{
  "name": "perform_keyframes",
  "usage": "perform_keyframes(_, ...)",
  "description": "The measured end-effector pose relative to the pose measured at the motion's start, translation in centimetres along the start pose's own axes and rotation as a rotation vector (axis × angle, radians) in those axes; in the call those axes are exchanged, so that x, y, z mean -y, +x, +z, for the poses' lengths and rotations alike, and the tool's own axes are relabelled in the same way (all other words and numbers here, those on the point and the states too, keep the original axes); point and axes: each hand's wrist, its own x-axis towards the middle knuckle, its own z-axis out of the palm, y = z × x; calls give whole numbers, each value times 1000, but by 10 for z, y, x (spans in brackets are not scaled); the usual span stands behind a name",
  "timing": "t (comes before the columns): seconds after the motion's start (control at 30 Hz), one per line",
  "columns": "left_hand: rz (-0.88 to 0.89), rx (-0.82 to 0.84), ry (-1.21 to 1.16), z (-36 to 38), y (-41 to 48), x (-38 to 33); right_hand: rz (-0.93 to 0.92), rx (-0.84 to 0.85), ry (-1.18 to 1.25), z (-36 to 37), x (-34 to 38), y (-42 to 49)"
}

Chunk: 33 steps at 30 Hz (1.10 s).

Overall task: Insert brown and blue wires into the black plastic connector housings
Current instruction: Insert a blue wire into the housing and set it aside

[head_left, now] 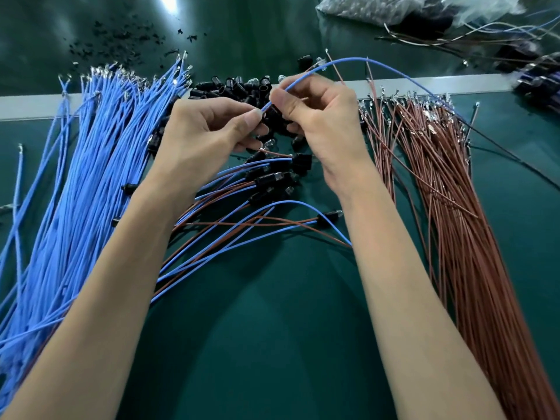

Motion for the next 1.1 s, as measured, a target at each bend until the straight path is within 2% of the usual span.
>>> perform_keyframes(0.23, -21, 37, 22, 0, 0, 1, 32, 127, -2, -3, -1, 0)
perform_keyframes(0.4, -46, 42, 4, 1, 0, 3, -27, 177, -87, -8, 0, 0)
perform_keyframes(0.57, -99, 55, -105, -2, 1, 2, -66, 96, -128, -6, -3, -1)
perform_keyframes(0.83, -71, -3, -81, -7, 1, 3, -74, 17, -143, 2, -6, -1)
perform_keyframes(1.1, -60, -17, -130, -6, 2, 5, -29, 77, -92, 0, -4, -2)
